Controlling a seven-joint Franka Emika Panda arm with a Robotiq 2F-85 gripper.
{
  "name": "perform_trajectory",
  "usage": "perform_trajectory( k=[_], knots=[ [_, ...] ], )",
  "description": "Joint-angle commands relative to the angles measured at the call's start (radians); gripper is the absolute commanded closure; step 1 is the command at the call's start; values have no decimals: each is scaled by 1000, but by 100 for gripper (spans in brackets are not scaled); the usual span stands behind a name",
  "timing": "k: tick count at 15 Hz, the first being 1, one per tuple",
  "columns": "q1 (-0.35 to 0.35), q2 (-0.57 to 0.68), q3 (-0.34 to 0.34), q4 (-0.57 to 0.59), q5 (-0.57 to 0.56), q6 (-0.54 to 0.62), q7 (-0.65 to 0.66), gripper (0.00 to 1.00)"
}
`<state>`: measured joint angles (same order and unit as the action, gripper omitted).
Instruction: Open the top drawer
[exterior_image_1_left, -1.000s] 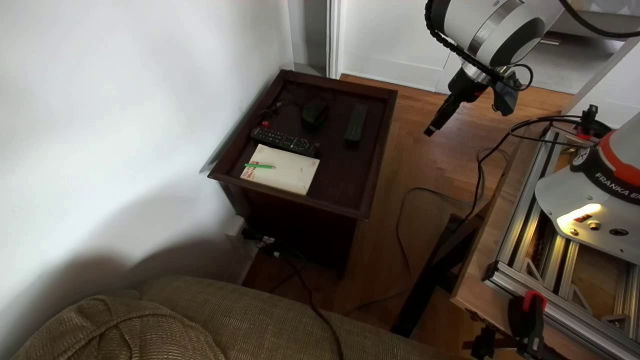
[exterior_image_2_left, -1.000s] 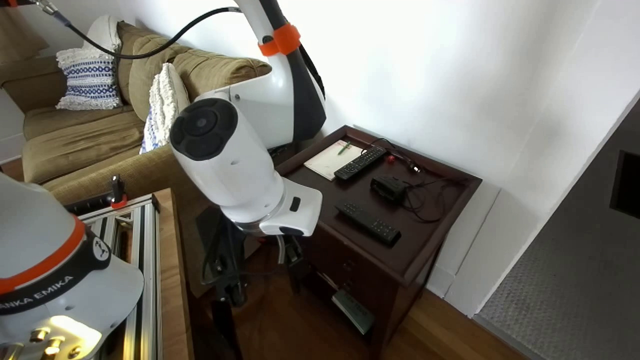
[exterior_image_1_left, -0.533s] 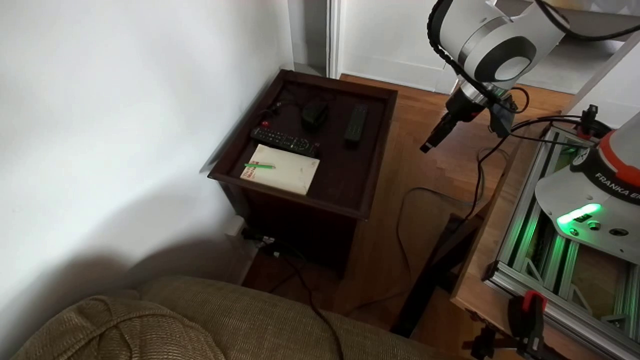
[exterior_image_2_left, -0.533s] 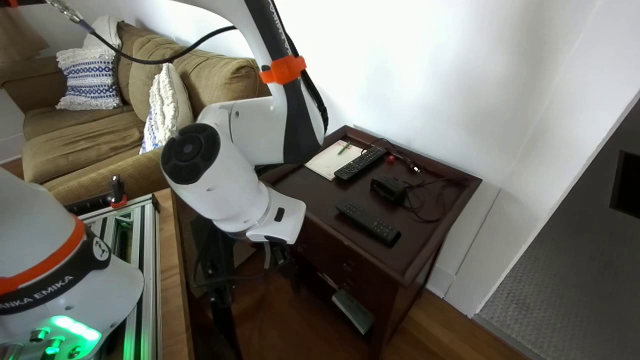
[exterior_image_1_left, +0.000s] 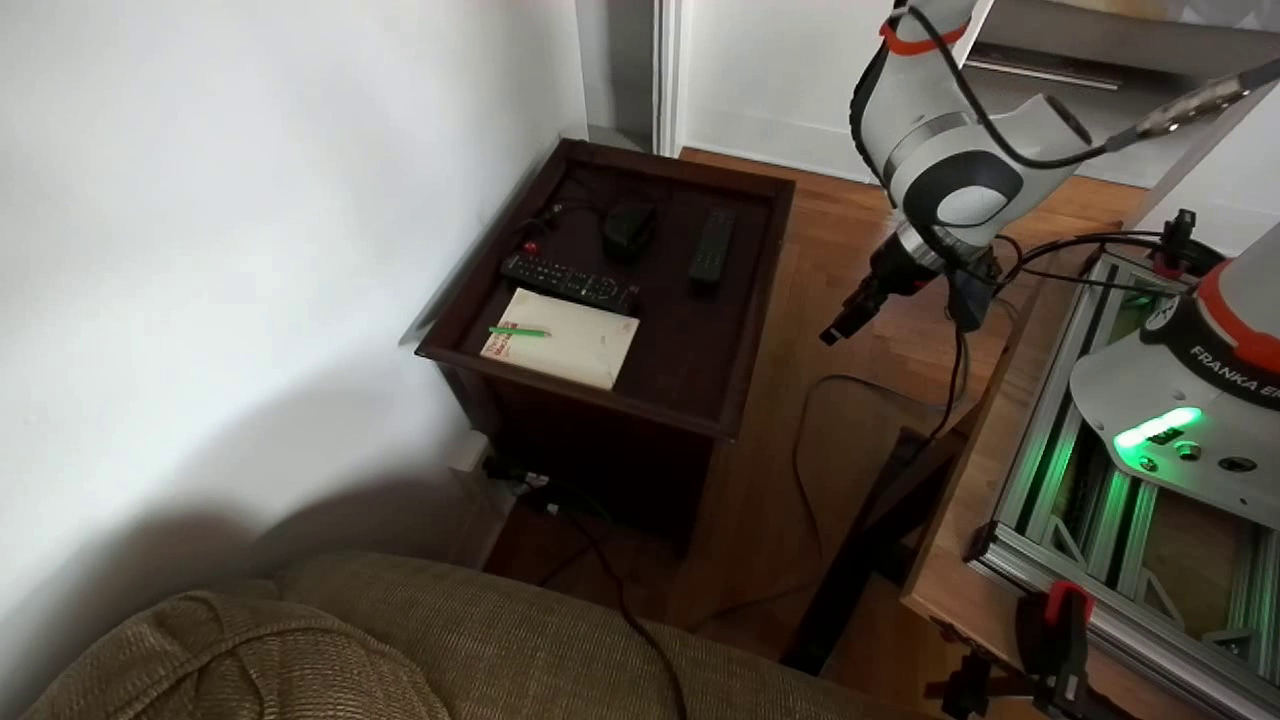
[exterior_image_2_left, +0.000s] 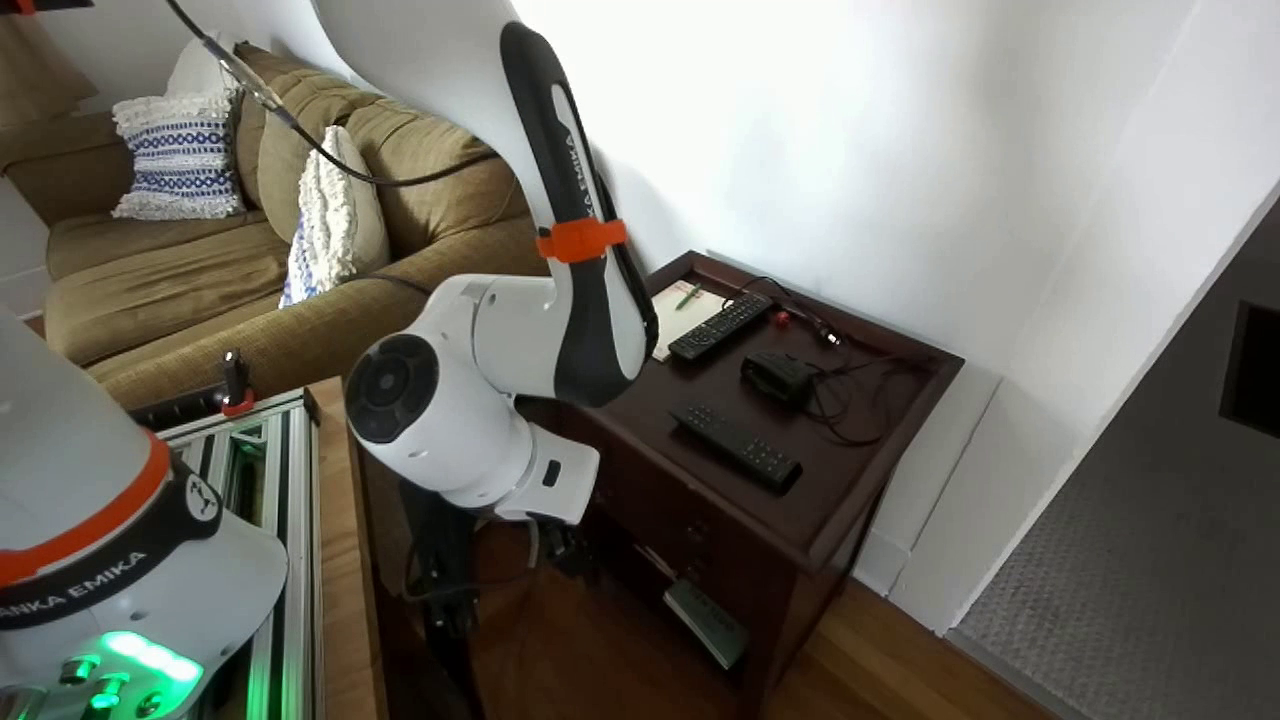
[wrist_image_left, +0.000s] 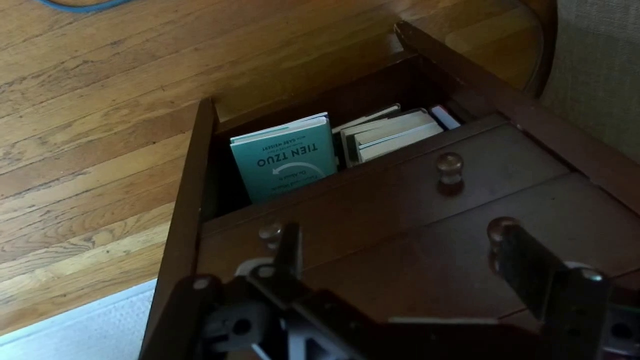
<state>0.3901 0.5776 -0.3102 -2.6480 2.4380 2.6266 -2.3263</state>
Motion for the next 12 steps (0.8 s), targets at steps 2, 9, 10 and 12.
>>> perform_trajectory(
  k=[2, 9, 10, 12],
  knots=[
    [-6, 65, 13, 35, 36, -15, -37, 0],
    [6, 115, 4, 66, 46, -20, -54, 0],
    [6, 115, 4, 66, 47, -20, -57, 0],
    [13, 119, -9, 85, 58, -50, -79, 0]
  ],
)
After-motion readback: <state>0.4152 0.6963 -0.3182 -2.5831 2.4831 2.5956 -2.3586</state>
